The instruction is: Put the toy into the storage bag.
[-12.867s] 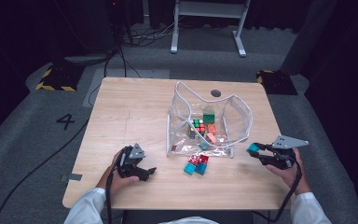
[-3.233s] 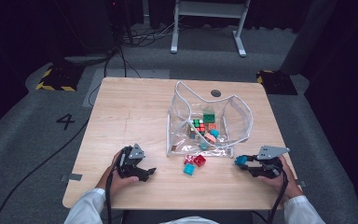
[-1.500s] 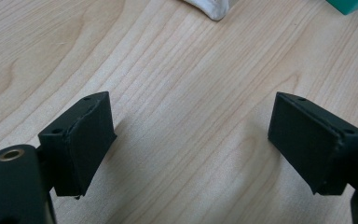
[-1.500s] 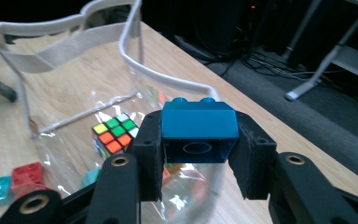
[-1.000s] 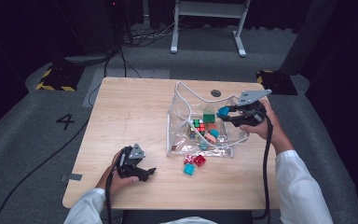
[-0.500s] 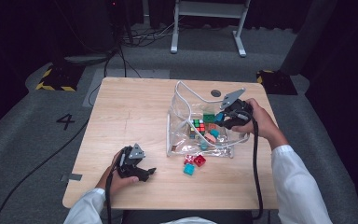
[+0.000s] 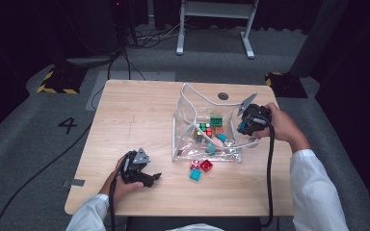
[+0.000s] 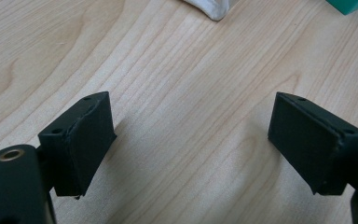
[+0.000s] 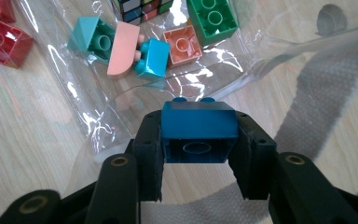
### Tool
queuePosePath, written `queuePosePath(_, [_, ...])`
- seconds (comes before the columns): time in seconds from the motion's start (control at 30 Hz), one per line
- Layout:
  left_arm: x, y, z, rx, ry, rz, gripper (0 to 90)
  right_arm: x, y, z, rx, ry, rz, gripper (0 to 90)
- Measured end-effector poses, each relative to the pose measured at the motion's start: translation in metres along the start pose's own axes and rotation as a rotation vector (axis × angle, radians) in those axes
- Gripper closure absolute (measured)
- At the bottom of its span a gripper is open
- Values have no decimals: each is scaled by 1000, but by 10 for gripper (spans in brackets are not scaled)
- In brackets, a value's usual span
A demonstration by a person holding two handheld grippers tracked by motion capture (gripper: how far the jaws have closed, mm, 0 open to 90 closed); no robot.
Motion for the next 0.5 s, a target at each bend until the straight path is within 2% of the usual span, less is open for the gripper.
queuePosePath(0.13, [0, 0, 0, 0, 0, 0, 143, -1, 0, 0, -11, -10, 5, 587])
queuePosePath(0.23, [0, 0, 0, 0, 0, 0, 144, -1, 2, -1, 16, 6, 5, 578])
queuePosePath(0.27, [0, 0, 0, 0, 0, 0, 144, -2, 3, 0, 23, -4, 5, 565])
queuePosePath(0.37, [0, 0, 0, 0, 0, 0, 144, -2, 6, 0, 68, -10, -2, 523])
queuePosePath(0.5, [0, 0, 0, 3, 3, 1, 144, -4, 12, 3, 168, -38, -23, 480])
Point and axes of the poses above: each handheld gripper's, and its own axes: y roughly backward along the jaws, z roughly out of its underside, x roughly to its right, the point moved 4 cm from there along -y, roughly forward along the jaws, and after that the axes turned 14 degrees about -x, right-handed, at the moved point
